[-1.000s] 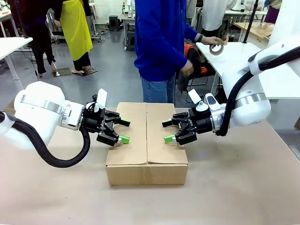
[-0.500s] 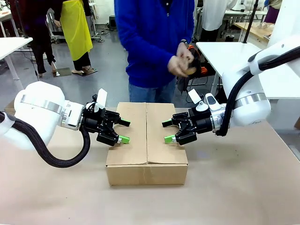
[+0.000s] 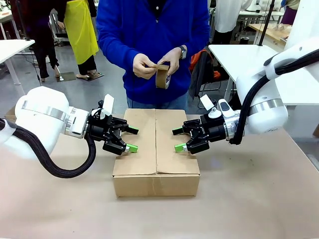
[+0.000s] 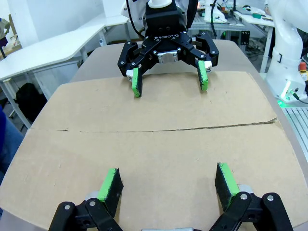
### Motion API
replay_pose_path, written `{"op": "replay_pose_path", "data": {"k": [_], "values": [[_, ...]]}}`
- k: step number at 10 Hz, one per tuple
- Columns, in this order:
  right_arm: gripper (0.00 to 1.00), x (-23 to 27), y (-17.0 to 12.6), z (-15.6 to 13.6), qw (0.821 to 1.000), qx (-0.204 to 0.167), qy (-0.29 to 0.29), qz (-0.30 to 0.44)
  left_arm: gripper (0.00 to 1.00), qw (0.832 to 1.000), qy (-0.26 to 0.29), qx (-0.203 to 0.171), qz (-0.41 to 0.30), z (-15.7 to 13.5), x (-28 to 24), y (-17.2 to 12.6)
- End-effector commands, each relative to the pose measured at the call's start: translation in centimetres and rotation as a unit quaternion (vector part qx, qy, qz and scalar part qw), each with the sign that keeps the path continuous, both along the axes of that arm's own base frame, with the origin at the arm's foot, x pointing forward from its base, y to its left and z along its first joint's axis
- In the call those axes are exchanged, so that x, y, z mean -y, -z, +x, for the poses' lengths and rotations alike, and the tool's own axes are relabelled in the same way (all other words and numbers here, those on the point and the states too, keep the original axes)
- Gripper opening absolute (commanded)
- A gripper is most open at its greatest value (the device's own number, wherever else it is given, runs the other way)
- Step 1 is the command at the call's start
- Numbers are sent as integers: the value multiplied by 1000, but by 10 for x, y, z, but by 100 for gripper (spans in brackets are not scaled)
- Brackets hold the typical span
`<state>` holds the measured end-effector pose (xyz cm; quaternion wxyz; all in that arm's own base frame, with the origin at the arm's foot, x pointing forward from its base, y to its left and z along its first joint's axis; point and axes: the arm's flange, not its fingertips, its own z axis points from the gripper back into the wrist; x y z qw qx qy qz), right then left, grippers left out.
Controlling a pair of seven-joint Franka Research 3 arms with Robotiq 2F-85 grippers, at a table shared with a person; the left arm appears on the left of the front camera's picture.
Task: Pack the gift set into the box.
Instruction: Press and hold the closed box until the human finishes sealing it.
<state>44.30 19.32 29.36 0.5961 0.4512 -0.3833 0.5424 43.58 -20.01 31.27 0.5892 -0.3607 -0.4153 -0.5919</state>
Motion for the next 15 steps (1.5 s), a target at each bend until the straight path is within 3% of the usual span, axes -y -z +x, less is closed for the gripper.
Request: {"op": "replay_pose_path", "data": {"k": [1,15], "values": [[100,-1,1,0,1000,0,-1,-1,100,1000,2,7,-1,-2,-1,3],[100,-1,1,0,1000,0,-1,-1,100,1000,2,7,-1,-2,-1,3]]}}
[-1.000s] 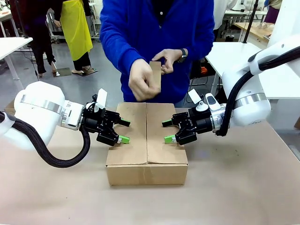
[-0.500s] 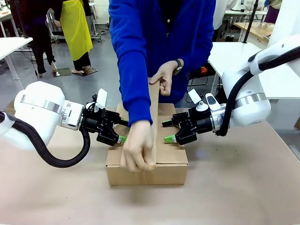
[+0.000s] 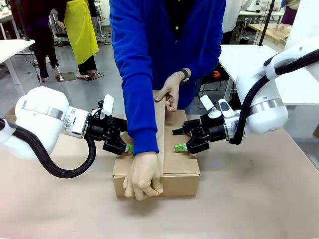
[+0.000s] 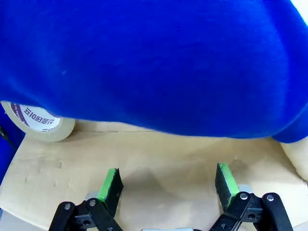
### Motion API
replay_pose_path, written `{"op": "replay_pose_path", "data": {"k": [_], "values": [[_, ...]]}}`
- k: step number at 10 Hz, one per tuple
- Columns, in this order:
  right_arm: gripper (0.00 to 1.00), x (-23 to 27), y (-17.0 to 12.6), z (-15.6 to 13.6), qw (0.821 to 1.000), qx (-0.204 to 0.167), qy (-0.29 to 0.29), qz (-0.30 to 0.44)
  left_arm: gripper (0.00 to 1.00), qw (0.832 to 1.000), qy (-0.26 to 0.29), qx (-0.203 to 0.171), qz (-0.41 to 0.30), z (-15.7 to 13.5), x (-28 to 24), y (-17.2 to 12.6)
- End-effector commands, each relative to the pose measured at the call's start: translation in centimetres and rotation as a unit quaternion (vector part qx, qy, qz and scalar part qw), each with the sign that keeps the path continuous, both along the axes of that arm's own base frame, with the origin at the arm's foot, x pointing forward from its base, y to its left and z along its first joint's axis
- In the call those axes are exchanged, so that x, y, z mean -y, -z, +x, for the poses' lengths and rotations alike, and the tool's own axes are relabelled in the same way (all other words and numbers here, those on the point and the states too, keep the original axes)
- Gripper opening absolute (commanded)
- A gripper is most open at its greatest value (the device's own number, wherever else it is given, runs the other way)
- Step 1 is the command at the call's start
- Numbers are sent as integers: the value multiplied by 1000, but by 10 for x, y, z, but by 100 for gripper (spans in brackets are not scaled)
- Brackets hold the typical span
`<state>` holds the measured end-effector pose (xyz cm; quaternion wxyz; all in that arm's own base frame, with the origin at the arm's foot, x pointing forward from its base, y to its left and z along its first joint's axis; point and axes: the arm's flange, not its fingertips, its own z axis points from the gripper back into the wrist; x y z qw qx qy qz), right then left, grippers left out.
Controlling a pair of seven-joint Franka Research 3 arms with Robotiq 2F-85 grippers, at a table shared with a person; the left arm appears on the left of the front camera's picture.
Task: Pack the gift set into the box.
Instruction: Press and hold the closed box until the human finishes sealing it.
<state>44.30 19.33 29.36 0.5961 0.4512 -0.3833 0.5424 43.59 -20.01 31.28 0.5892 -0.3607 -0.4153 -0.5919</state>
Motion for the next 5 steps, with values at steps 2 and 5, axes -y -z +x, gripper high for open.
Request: {"op": "replay_pose_path", "data": {"k": [2,5], "values": [[100,-1,1,0,1000,0,-1,-1,100,1000,2,7,-1,-2,-1,3],[100,-1,1,0,1000,0,-1,-1,100,1000,2,7,-1,-2,-1,3]]}}
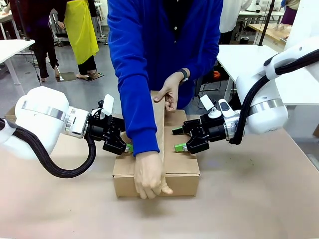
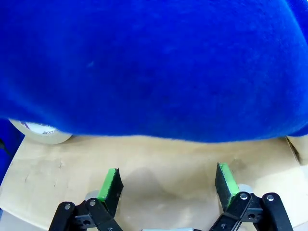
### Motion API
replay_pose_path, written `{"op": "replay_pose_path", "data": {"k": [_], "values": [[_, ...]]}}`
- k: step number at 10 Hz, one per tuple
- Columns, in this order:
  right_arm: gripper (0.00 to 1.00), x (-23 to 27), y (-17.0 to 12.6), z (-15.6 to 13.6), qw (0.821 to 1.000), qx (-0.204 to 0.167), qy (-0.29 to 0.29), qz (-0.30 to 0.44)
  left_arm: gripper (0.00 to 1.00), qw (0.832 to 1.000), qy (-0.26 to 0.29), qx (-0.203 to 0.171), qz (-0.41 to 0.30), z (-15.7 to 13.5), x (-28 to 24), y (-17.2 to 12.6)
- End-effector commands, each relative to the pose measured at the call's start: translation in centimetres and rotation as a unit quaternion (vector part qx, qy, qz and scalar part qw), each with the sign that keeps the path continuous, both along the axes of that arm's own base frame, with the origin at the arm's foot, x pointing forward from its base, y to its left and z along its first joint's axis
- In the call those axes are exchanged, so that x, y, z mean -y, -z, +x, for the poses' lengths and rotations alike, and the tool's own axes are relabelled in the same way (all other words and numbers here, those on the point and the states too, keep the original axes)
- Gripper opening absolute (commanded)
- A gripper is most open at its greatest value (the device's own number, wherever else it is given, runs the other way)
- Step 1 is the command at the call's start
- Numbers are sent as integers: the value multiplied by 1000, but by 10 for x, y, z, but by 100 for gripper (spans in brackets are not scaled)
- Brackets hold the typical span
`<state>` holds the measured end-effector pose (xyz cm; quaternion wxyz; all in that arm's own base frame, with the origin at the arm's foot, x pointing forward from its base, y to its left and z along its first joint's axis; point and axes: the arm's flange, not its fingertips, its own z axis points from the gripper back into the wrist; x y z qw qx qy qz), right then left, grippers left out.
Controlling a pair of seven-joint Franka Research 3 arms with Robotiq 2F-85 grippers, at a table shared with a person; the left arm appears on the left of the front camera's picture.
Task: Pack the gift set into the box.
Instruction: Press and hold the closed box until the human finishes sealing it.
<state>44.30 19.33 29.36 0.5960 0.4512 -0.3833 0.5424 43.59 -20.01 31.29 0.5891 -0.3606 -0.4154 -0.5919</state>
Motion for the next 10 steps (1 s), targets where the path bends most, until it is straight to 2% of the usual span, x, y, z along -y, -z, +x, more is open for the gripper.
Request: {"op": "replay_pose_path", "data": {"k": [1,10], "values": [[100,-1,1,0,1000,0,-1,-1,100,1000,2,6,-1,-2,-1,3],[100,-1,1,0,1000,0,-1,-1,100,1000,2,6,-1,-2,-1,3]]}}
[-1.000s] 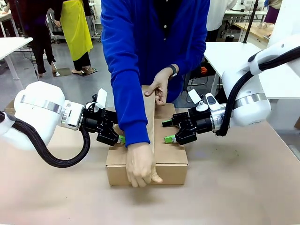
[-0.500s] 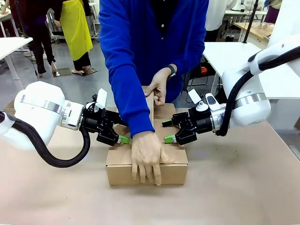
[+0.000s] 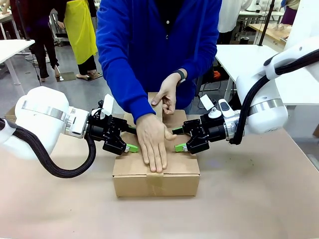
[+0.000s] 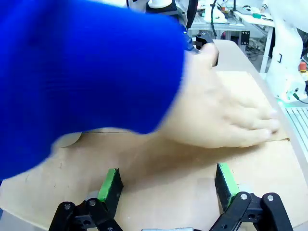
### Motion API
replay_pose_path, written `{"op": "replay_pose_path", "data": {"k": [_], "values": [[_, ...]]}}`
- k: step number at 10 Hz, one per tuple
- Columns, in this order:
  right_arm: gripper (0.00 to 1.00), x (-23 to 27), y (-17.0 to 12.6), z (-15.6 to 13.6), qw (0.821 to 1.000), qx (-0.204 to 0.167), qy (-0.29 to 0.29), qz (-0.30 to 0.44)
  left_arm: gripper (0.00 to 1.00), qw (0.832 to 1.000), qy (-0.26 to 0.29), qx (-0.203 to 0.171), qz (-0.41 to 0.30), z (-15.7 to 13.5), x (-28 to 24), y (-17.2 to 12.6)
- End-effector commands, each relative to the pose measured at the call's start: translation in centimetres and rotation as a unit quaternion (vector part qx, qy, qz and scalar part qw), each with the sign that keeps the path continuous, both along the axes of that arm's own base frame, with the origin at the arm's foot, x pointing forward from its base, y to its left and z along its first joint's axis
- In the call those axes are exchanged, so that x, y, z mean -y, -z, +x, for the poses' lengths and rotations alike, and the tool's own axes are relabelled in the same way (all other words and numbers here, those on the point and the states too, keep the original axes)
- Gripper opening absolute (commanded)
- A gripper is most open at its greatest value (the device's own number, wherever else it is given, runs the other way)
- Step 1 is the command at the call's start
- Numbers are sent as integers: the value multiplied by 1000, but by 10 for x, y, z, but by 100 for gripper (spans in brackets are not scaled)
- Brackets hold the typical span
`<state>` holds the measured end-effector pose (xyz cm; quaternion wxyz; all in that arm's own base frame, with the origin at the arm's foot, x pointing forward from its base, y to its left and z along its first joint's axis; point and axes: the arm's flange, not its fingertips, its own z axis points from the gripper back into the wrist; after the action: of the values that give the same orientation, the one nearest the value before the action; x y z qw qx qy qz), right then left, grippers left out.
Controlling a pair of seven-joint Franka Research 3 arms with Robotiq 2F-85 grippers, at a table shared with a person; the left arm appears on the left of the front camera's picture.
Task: Pack the gift set into the box.
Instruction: Press and hold the closed box until the human finishes sealing it.
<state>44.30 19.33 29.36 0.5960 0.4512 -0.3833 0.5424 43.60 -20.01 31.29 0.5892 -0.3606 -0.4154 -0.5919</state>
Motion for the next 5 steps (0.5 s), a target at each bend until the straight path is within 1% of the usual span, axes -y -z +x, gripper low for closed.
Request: {"op": "replay_pose_path", "data": {"k": [1,5], "values": [[100,-1,1,0,1000,0,-1,-1,100,1000,2,6,-1,-2,-1,3],[100,-1,1,0,1000,0,-1,-1,100,1000,2,6,-1,-2,-1,3]]}}
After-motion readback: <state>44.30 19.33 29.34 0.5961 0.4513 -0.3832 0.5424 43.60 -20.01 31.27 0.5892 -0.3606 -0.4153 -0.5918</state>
